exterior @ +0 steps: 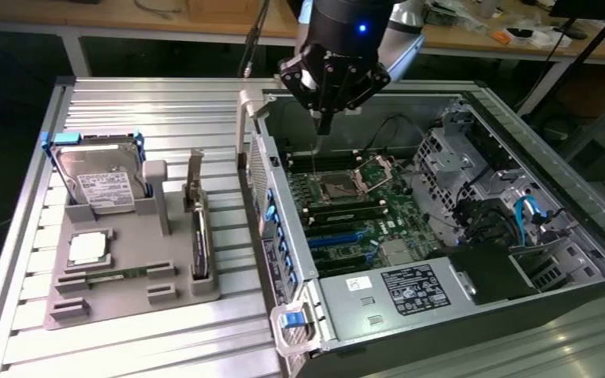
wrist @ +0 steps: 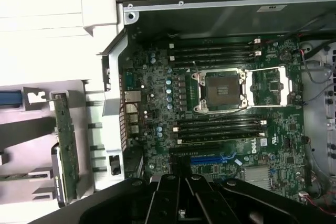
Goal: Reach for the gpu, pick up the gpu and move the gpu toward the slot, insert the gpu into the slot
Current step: 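Reach for the gpu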
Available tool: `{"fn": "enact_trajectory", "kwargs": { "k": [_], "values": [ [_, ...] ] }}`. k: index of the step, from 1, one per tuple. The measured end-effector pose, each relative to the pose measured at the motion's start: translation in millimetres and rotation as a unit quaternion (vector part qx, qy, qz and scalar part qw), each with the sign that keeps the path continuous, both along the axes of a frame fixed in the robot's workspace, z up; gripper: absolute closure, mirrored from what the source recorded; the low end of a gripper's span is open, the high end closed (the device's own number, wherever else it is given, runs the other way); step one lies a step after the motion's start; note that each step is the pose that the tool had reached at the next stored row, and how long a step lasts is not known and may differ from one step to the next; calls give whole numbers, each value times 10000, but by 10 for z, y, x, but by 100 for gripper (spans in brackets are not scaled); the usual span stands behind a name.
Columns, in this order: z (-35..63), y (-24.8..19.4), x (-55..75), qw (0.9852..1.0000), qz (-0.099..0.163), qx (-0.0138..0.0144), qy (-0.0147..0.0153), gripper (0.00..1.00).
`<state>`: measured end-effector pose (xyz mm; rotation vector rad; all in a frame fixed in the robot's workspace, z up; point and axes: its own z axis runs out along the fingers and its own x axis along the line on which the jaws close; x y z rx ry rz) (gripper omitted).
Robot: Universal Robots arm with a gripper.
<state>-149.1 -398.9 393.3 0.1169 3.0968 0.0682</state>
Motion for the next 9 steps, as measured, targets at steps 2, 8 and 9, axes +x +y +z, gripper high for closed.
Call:
{"fn": "enact_trajectory", "kwargs": {
  "k": [2,8,9],
  "values": [
    [0,0,-60,10000,0,0,-23,89],
    [0,0,-236,10000,0,0,-79,89],
    [0,0,-257,10000,1,0,-85,89]
  ]
}}
